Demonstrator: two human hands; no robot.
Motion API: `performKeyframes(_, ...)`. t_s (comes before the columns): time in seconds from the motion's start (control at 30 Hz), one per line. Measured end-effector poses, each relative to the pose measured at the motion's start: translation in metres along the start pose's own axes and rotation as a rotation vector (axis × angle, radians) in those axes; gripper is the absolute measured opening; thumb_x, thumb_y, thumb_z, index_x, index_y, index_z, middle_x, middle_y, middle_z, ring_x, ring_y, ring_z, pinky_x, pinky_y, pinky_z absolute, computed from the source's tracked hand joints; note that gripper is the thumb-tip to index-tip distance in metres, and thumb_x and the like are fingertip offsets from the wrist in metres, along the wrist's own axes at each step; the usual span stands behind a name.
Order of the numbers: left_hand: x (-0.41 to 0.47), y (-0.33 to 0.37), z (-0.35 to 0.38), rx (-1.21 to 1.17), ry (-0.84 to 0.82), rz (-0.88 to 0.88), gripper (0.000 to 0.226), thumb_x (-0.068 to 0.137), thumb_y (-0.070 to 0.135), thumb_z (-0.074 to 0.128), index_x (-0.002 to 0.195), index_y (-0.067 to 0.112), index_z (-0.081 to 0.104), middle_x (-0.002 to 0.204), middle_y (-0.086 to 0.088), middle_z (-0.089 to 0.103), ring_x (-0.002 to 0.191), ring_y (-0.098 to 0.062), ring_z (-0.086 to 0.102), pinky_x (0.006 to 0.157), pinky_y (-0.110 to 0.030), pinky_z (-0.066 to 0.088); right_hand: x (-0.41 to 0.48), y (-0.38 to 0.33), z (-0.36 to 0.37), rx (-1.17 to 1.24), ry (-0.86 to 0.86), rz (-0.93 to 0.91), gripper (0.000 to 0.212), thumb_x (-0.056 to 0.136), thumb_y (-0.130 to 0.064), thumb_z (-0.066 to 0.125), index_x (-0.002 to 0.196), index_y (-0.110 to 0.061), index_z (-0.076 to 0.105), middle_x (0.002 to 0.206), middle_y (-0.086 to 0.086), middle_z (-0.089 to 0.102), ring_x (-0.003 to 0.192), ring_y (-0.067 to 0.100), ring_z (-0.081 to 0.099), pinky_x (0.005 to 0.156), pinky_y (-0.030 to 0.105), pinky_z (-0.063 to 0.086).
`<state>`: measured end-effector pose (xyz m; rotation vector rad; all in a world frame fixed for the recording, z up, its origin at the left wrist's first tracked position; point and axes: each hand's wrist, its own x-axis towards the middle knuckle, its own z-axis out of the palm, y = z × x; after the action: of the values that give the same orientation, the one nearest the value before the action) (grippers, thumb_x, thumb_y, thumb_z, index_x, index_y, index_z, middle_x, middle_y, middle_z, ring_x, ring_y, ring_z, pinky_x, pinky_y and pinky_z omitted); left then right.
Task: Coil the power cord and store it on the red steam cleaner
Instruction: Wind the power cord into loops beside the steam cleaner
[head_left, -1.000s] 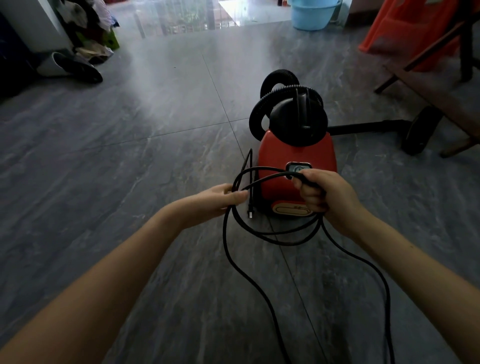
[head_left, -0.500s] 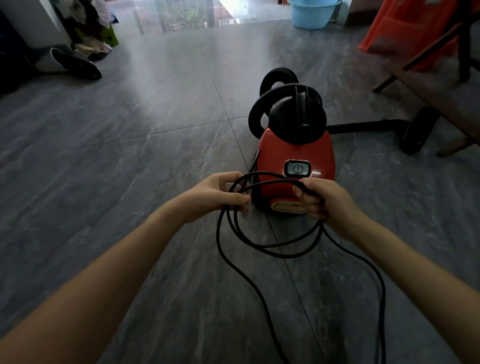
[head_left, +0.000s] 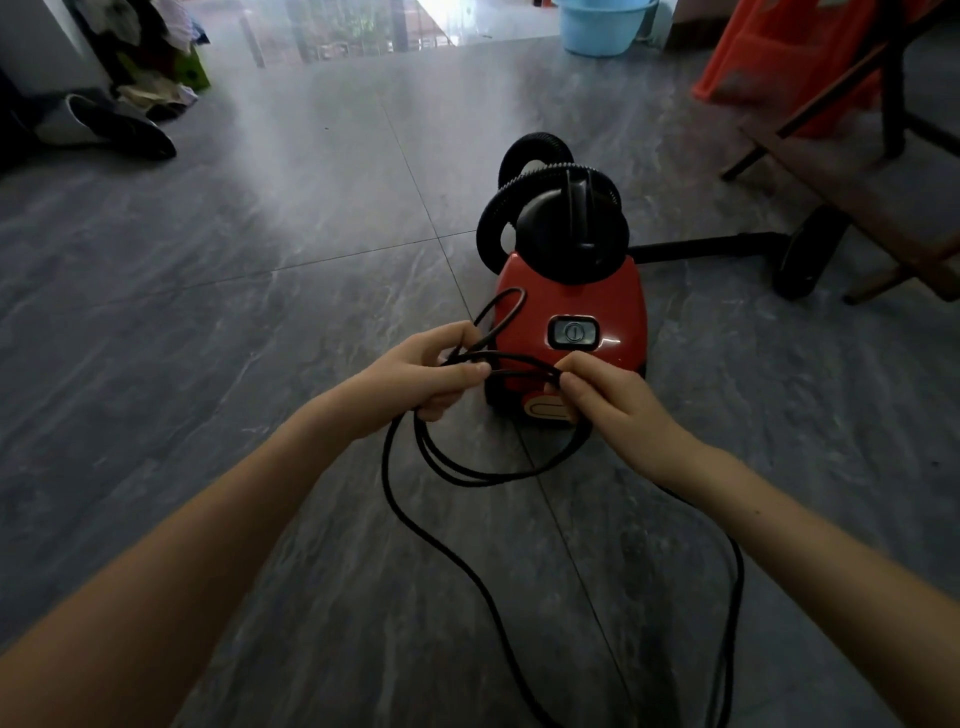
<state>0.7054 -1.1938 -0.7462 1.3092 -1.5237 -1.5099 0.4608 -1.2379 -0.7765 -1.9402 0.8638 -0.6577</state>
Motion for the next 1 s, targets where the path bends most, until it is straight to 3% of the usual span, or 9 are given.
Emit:
performKeyframes(0.07,-0.001,0.001,-0.004,0.034,-0.005,-0.019,0.006,0.096,0.016,0.057,0.093,0.013,0.053,0.053,0.008,0.034,0.046,-0.008,0.028,0.044,-0.023,0.023,0.000,0.000,0.001,-0.107,0.014,-0.033,0.010,0.099,-0.012,0.053,0.106,-0.015,0.059,0.087,-0.007,0.058,0.078,0.003,0.059,0.071,0.019,0.047)
performKeyframes(0.2,-0.008,0.013,-0.012,0.160,-0.067,-0.046,0.003,0.091,0.017,0.062,0.090,0.016,0.060,0.051,0.004,0.036,0.043,-0.012,0.028,0.043,-0.024,0.023,0.004,-0.009,0.003,-0.320,0.212,-0.206,0.056,0.081,-0.029,0.076,0.129,-0.017,0.050,0.116,0.002,0.051,0.105,0.015,0.053,0.088,0.023,0.044)
performKeyframes(0.27,-0.011,0.023,-0.014,0.208,-0.113,-0.048,0.004,0.090,0.016,0.064,0.089,0.015,0.061,0.050,0.003,0.036,0.042,-0.011,0.029,0.042,-0.021,0.026,0.007,-0.018,0.004,-0.421,0.176,-0.260,0.079,0.072,-0.042,0.080,0.139,-0.021,0.044,0.132,0.004,0.044,0.123,0.019,0.044,0.101,0.026,0.038)
performKeyframes(0.37,-0.013,0.039,-0.016,0.270,-0.165,-0.025,0.006,0.088,0.015,0.068,0.086,0.012,0.062,0.052,0.001,0.040,0.042,-0.011,0.031,0.042,-0.020,0.027,0.009,-0.030,0.009,-0.435,0.015,-0.267,0.075,0.071,-0.052,0.076,0.134,-0.021,0.051,0.141,0.001,0.047,0.139,0.016,0.036,0.114,0.034,0.032)
performKeyframes(0.47,-0.016,0.048,-0.024,0.328,-0.104,0.026,0.008,0.083,0.024,0.071,0.084,0.018,0.067,0.057,0.000,0.046,0.047,-0.011,0.035,0.044,-0.020,0.030,0.006,-0.033,0.008,-0.236,-0.072,-0.167,0.040,0.076,-0.041,0.077,0.105,-0.018,0.062,0.100,-0.004,0.067,0.097,0.012,0.064,0.088,0.040,0.052)
performKeyframes(0.63,-0.016,0.043,-0.033,0.302,0.030,0.100,0.004,0.085,0.022,0.072,0.083,0.019,0.070,0.059,0.004,0.048,0.051,-0.010,0.038,0.047,-0.021,0.032,0.003,-0.031,0.005,-0.062,-0.051,-0.056,0.021,0.081,-0.020,0.077,0.075,-0.005,0.062,0.065,0.001,0.057,0.059,0.010,0.054,0.057,0.030,0.048)
performKeyframes(0.77,-0.010,0.032,-0.038,0.080,0.196,0.153,0.014,0.082,0.021,0.073,0.087,0.008,0.068,0.059,-0.006,0.038,0.049,-0.012,0.031,0.045,-0.021,0.025,0.006,-0.032,-0.002,0.226,-0.004,0.098,0.010,0.084,-0.012,0.075,0.084,-0.005,0.068,0.076,0.014,0.064,0.070,0.014,0.062,0.067,0.022,0.051)
performKeyframes(0.9,0.000,0.019,-0.035,-0.132,0.337,0.205,0.014,0.084,0.016,0.067,0.088,0.002,0.065,0.054,0.005,0.036,0.045,-0.009,0.027,0.041,-0.019,0.021,0.009,-0.021,-0.003,0.506,-0.061,0.186,0.011,0.090,-0.009,0.065,0.094,0.001,0.060,0.080,0.016,0.065,0.081,0.030,0.070,0.087,0.042,0.057)
performKeyframes(1.0,0.004,0.010,-0.035,-0.258,0.361,0.233,0.014,0.087,0.015,0.062,0.089,0.002,0.063,0.052,0.009,0.033,0.042,-0.005,0.024,0.039,-0.018,0.019,0.008,-0.018,0.002,0.593,-0.067,0.192,0.009,0.093,-0.010,0.056,0.086,-0.005,0.056,0.070,0.006,0.056,0.070,0.023,0.065,0.088,0.048,0.056)
